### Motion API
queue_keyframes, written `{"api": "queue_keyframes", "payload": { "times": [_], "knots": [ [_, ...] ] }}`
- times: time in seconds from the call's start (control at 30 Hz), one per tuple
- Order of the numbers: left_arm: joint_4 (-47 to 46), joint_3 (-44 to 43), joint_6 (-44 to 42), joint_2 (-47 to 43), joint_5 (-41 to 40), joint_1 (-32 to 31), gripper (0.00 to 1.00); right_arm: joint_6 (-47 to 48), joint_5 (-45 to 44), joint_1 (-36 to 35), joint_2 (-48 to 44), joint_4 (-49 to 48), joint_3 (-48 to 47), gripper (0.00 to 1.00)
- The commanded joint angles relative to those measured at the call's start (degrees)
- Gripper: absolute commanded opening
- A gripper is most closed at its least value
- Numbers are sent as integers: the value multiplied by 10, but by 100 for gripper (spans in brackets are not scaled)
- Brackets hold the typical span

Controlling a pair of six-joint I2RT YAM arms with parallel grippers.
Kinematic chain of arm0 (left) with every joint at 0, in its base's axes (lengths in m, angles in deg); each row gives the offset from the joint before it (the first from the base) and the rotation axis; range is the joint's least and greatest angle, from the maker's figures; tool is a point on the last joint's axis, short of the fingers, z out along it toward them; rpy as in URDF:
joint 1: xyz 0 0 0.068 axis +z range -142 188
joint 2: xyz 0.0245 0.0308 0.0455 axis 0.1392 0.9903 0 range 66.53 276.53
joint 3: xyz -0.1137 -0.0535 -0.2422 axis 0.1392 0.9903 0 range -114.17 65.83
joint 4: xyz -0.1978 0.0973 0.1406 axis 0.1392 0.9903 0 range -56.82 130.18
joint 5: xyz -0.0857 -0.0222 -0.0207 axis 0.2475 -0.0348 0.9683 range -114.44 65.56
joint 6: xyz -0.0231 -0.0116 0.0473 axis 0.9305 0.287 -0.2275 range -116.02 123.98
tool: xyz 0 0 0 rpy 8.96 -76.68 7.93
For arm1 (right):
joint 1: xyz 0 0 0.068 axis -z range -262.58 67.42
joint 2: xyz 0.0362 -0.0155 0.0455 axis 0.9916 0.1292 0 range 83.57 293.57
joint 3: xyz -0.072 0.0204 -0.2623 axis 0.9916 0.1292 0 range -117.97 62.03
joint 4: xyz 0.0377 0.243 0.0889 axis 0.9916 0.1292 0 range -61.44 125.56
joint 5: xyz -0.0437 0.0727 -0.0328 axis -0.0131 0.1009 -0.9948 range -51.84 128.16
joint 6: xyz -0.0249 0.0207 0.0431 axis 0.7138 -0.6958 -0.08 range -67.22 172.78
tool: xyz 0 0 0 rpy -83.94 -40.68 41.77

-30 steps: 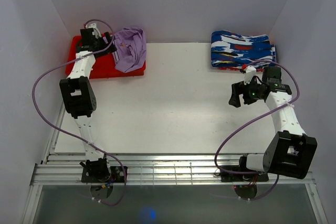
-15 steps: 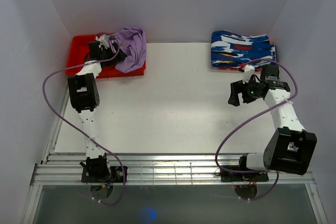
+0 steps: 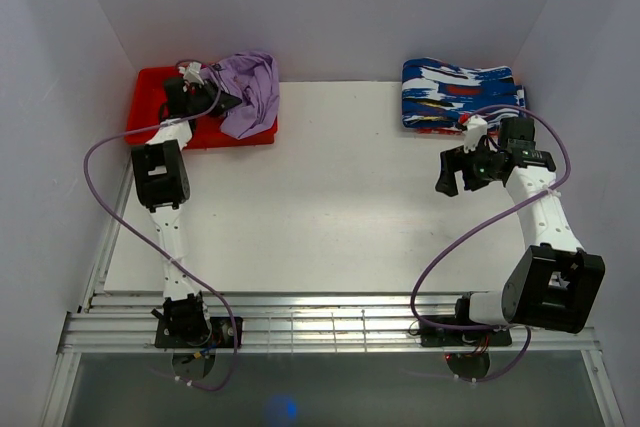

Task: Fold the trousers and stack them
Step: Grab the trousers from the pile

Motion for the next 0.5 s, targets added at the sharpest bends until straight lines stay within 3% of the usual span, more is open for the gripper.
{"api": "queue_keyframes", "payload": {
  "times": [0.0,0.1,0.3,0.47],
  "knots": [
    [-41,-69,36,-81,75,3,11,-10,13,-3,-11,6,-25,90],
    [-40,-107,50,-108,95,5,0,-19,25,-3,-18,4,-28,90],
    [-67,-227,125,-141,136,-5,0,-25,30,-3,-40,-5,-37,90],
    [-75,-257,150,-195,152,-45,0,-26,41,-3,-54,-11,-49,90]
  ]
}}
